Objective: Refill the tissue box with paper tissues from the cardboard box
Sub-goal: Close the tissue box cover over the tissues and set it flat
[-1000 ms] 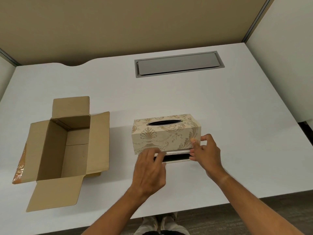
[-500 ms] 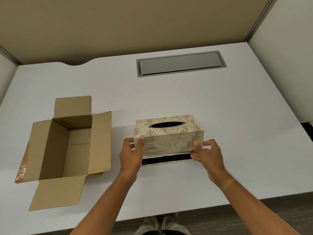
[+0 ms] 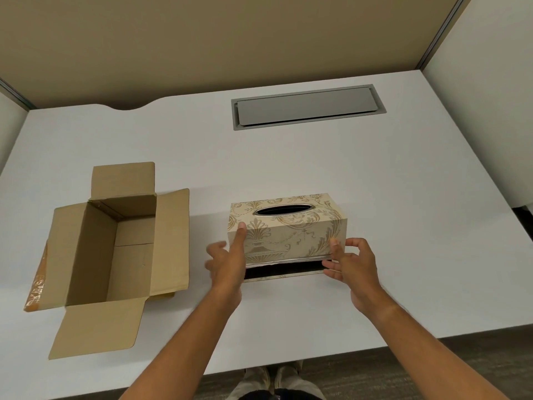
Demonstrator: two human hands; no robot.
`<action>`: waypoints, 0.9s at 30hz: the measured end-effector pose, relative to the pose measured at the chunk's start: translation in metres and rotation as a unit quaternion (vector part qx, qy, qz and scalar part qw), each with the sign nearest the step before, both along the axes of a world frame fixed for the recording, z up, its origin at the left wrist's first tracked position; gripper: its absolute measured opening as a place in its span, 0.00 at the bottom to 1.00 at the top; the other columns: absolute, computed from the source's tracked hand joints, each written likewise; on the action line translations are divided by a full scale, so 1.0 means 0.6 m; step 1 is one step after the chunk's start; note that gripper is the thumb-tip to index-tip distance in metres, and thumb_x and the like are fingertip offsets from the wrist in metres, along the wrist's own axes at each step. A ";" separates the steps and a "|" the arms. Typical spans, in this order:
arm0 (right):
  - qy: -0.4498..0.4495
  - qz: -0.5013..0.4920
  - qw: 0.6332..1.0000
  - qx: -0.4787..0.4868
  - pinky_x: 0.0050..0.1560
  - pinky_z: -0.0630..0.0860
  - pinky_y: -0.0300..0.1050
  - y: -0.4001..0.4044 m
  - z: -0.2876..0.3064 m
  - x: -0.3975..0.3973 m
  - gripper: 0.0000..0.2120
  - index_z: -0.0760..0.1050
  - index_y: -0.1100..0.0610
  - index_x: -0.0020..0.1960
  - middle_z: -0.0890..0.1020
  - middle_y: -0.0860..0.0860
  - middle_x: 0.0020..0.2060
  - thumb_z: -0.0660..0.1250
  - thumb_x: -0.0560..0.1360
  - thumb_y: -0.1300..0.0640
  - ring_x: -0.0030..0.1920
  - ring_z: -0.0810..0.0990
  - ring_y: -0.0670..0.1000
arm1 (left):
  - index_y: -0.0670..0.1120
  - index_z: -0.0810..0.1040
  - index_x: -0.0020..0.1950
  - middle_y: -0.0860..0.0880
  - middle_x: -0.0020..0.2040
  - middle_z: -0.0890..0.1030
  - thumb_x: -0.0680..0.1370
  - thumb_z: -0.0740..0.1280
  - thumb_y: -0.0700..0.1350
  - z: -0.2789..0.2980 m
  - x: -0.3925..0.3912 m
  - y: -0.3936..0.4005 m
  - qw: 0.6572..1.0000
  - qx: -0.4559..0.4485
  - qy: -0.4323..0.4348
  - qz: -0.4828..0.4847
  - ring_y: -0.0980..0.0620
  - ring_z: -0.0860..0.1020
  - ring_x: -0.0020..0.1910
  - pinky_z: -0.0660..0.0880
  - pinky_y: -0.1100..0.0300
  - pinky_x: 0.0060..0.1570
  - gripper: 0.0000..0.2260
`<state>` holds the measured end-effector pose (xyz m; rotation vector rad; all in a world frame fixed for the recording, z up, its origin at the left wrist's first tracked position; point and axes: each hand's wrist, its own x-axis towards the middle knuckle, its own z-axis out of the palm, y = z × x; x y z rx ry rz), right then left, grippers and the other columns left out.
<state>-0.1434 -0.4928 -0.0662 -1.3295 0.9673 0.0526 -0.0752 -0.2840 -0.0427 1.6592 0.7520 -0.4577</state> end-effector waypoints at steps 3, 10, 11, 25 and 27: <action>-0.010 -0.011 1.000 0.000 0.42 0.83 0.47 0.003 0.000 -0.001 0.16 0.69 0.55 0.59 0.83 0.58 0.49 0.70 0.77 0.51 0.46 0.86 0.56 | 0.45 0.65 0.68 0.43 0.65 0.67 0.72 0.69 0.61 0.007 -0.015 0.000 0.865 0.301 -0.349 -0.198 0.46 0.64 0.65 0.63 0.56 0.63 0.31; -0.062 -0.064 0.996 0.006 0.46 0.82 0.47 0.021 0.004 -0.006 0.18 0.69 0.56 0.64 0.83 0.59 0.49 0.70 0.77 0.56 0.47 0.85 0.54 | 0.44 0.74 0.66 0.42 0.64 0.77 0.74 0.70 0.47 -0.009 0.033 -0.041 0.640 0.398 -0.433 -0.494 0.41 0.74 0.62 0.69 0.48 0.63 0.21; -0.066 -0.075 0.995 0.005 0.48 0.82 0.48 0.026 0.001 -0.012 0.18 0.68 0.54 0.65 0.82 0.57 0.49 0.70 0.78 0.57 0.49 0.84 0.53 | 0.44 0.74 0.66 0.42 0.63 0.78 0.75 0.69 0.46 -0.012 0.038 -0.042 0.643 0.397 -0.425 -0.499 0.42 0.75 0.61 0.69 0.48 0.63 0.20; -0.166 0.370 0.712 -0.574 0.68 0.70 0.51 0.123 -0.078 -0.101 0.27 0.74 0.61 0.70 0.76 0.58 0.69 0.70 0.71 0.57 0.69 0.75 0.57 | 0.46 0.74 0.68 0.46 0.63 0.78 0.78 0.63 0.43 0.004 0.073 -0.049 0.696 0.355 -0.384 -0.493 0.45 0.74 0.62 0.69 0.48 0.61 0.17; -0.160 0.395 0.684 -0.592 0.70 0.67 0.54 0.124 -0.081 -0.091 0.29 0.72 0.62 0.71 0.74 0.59 0.71 0.69 0.71 0.58 0.71 0.72 0.58 | 0.46 0.73 0.68 0.46 0.64 0.78 0.79 0.63 0.43 0.005 0.077 -0.049 0.699 0.352 -0.378 -0.494 0.45 0.74 0.61 0.70 0.49 0.61 0.18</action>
